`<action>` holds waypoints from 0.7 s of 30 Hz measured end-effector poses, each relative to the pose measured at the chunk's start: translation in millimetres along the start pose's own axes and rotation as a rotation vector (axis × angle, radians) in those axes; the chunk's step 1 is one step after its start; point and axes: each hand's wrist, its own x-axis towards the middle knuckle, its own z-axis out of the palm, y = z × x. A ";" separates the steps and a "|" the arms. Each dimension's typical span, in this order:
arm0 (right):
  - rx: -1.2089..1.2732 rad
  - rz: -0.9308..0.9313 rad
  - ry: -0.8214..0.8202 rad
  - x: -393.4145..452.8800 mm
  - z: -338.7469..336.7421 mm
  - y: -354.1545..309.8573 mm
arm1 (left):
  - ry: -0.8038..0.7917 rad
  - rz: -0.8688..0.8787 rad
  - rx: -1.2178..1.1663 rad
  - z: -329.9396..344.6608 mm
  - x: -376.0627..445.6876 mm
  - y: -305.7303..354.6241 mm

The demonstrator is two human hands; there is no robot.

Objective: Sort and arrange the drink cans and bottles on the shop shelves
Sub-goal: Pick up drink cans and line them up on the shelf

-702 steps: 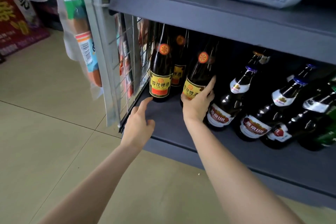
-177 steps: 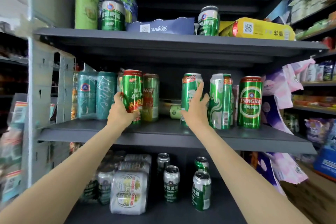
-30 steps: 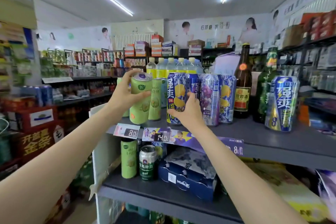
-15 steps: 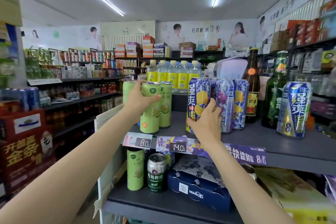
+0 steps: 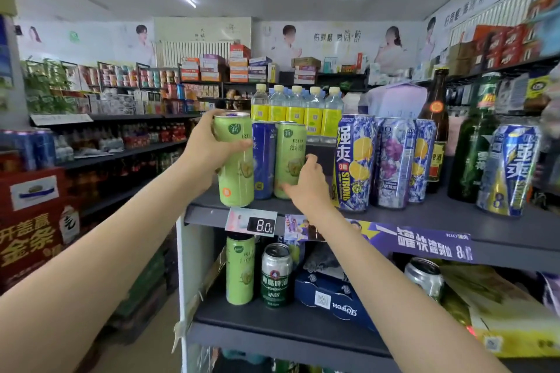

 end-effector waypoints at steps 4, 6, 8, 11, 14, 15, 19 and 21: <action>-0.045 0.124 -0.003 34.1 15.2 5.7 | -0.021 -0.011 -0.018 -8.4 -0.5 -3.9; -0.065 0.173 0.010 46.1 18.5 8.3 | -0.019 0.007 -0.009 -7.9 -0.3 -5.9; -0.053 0.208 0.035 54.4 20.5 11.6 | -0.015 0.044 0.014 -5.7 0.3 -6.8; -0.037 0.247 0.055 62.8 25.4 17.3 | -0.003 0.057 0.013 -3.4 1.9 -6.5; 0.009 0.281 -0.016 62.4 24.4 15.7 | -0.009 0.066 0.010 -3.1 3.5 -5.0; 0.022 0.273 -0.047 58.5 21.3 14.6 | -0.015 0.076 0.015 -3.1 3.9 -3.4; 0.169 0.063 -0.132 18.4 -1.0 9.4 | -0.058 0.107 0.023 1.7 3.2 4.9; 0.345 -0.022 -0.267 -6.9 -10.0 6.5 | -0.076 0.100 0.005 9.4 3.0 9.2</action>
